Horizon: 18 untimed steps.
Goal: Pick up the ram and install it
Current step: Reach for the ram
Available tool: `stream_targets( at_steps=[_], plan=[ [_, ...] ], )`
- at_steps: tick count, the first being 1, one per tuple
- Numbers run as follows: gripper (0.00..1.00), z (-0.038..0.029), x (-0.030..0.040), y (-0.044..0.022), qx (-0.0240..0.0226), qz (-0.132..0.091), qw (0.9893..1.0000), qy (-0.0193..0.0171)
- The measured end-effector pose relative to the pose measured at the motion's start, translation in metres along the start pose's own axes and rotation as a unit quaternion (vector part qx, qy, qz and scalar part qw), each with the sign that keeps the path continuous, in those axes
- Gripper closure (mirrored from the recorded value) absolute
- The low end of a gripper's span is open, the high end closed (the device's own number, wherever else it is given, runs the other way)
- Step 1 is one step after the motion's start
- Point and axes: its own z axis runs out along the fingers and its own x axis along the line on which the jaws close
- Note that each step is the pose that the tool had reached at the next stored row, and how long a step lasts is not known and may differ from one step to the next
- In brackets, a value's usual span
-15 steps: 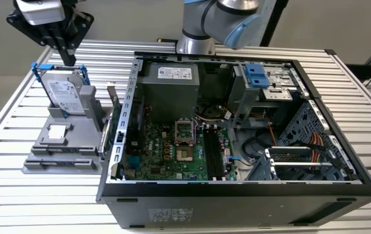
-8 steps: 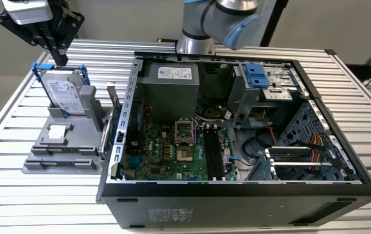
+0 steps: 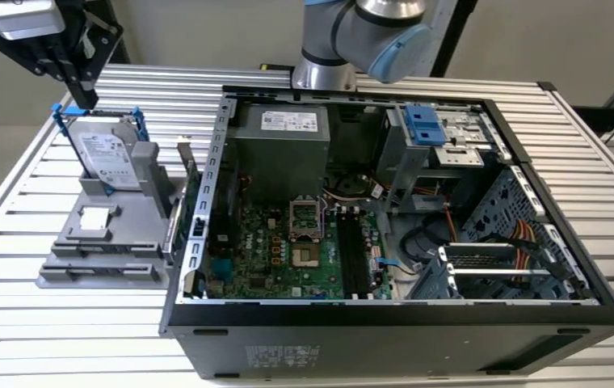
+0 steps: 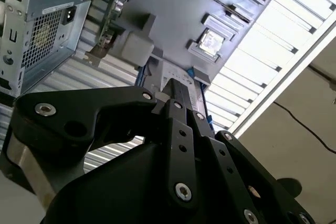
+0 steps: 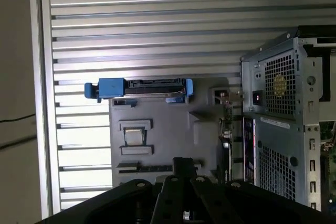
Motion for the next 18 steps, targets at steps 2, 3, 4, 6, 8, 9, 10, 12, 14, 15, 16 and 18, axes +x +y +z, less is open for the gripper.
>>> stream_targets(
  at_steps=[2, 3, 4, 6, 8, 9, 10, 12, 14, 15, 16, 18],
  plan=[
    [1.00, -0.0001, 0.0040, -0.0002, 0.0000, 0.000, 1.0000, 0.0000],
    [1.00, -0.0001, 0.0057, -0.0003, 0.0000, 0.000, 1.0000, 0.0000],
    [1.00, -0.0001, 0.0078, -0.0005, 0.0000, -0.001, 1.0000, 0.0000],
    [1.00, -0.0002, 0.0114, -0.0007, 0.0000, -0.001, 1.0000, 0.0001],
    [1.00, -0.0002, 0.0148, -0.0009, 0.0000, -0.001, 1.0000, 0.0000],
    [1.00, -0.0003, 0.0164, -0.0010, 0.0000, -0.001, 1.0000, 0.0001],
    [1.00, -0.0003, 0.0177, -0.0011, 0.0000, -0.002, 1.0000, 0.0001],
    [1.00, -0.0003, 0.0198, -0.0012, -0.0001, -0.002, 1.0000, 0.0001],
    [1.00, -0.0004, 0.0207, -0.0013, -0.0001, -0.003, 1.0000, 0.0001],
    [1.00, -0.0004, 0.0208, -0.0012, -0.0001, -0.005, 1.0000, 0.0002],
    [1.00, -0.0004, 0.0209, -0.0012, -0.0002, -0.007, 1.0000, 0.0003],
    [1.00, -0.0004, 0.0211, -0.0013, -0.0003, -0.014, 0.9999, 0.0006]
  ],
)
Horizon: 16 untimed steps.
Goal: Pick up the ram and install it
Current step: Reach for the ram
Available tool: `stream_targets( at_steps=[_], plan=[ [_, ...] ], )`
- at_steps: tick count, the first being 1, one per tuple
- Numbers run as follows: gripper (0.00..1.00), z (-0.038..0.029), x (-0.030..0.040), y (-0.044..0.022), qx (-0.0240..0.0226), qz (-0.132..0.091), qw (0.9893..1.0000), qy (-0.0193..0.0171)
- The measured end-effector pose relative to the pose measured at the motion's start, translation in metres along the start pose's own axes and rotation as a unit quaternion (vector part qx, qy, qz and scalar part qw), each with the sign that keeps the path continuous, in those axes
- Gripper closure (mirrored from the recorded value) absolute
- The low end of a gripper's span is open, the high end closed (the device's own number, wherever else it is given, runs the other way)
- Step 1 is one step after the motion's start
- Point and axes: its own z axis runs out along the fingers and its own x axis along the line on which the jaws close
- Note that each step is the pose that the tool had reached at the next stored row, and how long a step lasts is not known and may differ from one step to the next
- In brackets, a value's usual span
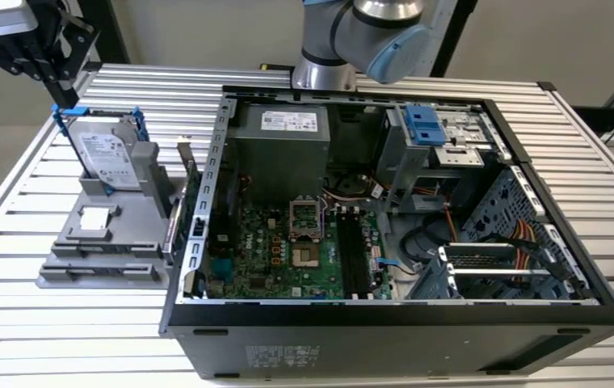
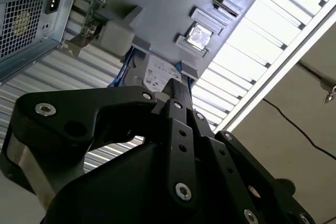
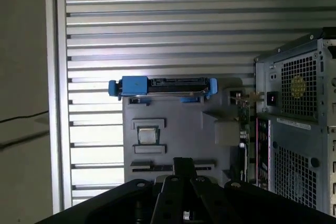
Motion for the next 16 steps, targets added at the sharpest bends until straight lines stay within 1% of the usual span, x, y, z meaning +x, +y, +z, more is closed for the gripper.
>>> stream_targets(
  at_steps=[9, 16],
  plan=[
    [1.00, -0.0001, 0.0001, -0.0009, 0.0000, -0.002, 1.0000, 0.0002],
    [1.00, -0.0005, -0.0003, -0.0106, -0.0004, -0.002, 1.0000, 0.0005]
  ],
)
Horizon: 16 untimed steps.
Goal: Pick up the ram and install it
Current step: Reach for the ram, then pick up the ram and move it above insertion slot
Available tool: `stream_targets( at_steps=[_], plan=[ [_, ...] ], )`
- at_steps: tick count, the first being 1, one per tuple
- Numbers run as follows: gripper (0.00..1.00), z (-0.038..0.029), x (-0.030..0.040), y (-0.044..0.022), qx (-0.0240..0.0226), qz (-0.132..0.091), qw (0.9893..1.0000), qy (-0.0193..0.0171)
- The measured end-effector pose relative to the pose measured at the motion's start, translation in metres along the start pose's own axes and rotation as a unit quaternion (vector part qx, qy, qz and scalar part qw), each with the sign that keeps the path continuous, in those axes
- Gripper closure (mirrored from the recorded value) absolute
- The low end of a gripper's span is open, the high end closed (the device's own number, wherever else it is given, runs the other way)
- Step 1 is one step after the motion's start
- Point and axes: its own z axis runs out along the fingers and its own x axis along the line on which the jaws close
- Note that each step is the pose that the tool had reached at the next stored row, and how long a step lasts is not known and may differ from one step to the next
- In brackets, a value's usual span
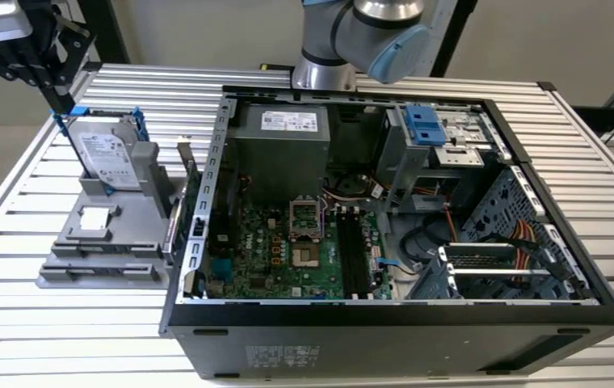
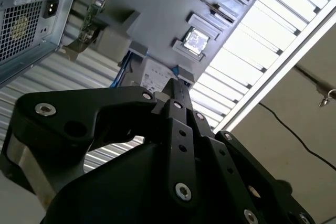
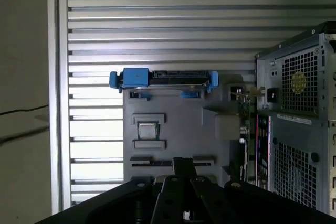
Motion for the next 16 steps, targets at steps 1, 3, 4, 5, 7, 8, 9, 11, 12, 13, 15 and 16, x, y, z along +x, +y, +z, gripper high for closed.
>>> stream_targets(
  at_steps=[1, 3, 4, 5, 7, 8, 9, 11, 12, 13, 15, 16],
  plan=[
    [1.00, 0.0000, 0.0000, -0.0015, 0.0000, 0.000, 1.0000, 0.0002],
    [1.00, -0.0002, -0.0001, -0.0050, 0.0000, 0.000, 1.0000, 0.0010],
    [1.00, -0.0002, -0.0002, -0.0066, 0.0000, 0.000, 1.0000, 0.0013],
    [1.00, -0.0003, -0.0002, -0.0082, 0.0000, 0.000, 1.0000, 0.0016],
    [1.00, -0.0004, -0.0003, -0.0115, 0.0000, 0.000, 1.0000, 0.0025],
    [1.00, -0.0005, -0.0004, -0.0128, 0.0000, 0.000, 1.0000, 0.0029],
    [1.00, -0.0005, -0.0004, -0.0142, 0.0000, 0.000, 1.0000, 0.0034],
    [1.00, -0.0006, -0.0005, -0.0175, 0.0001, 0.000, 1.0000, 0.0045],
    [1.00, -0.0007, -0.0005, -0.0191, 0.0001, 0.000, 1.0000, 0.0050],
    [1.00, -0.0008, -0.0006, -0.0209, 0.0001, 0.000, 1.0000, 0.0056],
    [1.00, -0.0009, -0.0007, -0.0245, 0.0001, 0.000, 1.0000, 0.0066],
    [1.00, -0.0010, -0.0008, -0.0262, 0.0001, 0.000, 1.0000, 0.0071]
  ],
)
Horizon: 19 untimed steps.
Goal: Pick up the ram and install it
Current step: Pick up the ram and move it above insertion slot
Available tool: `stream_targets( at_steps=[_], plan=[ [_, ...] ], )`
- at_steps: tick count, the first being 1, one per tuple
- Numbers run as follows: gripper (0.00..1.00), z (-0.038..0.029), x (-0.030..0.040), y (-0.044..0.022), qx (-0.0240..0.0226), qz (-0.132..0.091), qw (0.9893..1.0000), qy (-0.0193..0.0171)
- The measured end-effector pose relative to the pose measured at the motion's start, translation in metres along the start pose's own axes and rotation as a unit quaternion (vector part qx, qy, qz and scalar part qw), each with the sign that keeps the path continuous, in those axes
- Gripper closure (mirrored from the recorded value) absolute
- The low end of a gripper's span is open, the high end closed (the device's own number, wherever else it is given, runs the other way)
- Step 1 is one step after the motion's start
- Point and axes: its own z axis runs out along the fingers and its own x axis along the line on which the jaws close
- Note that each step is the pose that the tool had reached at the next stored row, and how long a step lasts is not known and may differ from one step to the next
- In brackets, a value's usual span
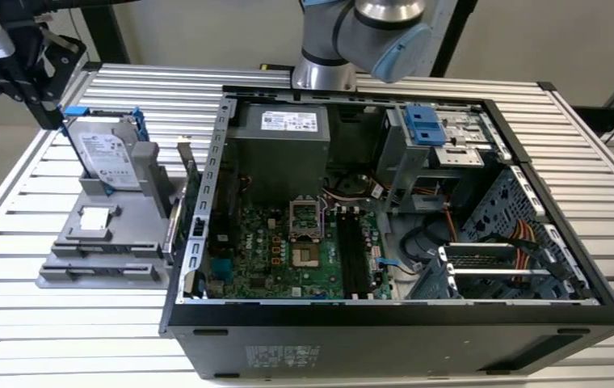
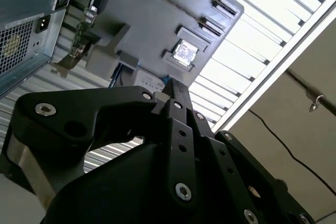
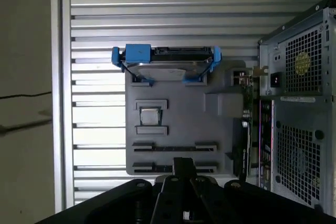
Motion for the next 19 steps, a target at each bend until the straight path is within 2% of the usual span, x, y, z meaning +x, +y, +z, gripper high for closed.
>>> stream_targets(
  at_steps=[19],
  plan=[
    [1.00, -0.0010, -0.0008, -0.0265, 0.0002, 0.000, 1.0000, 0.0056]
  ],
)
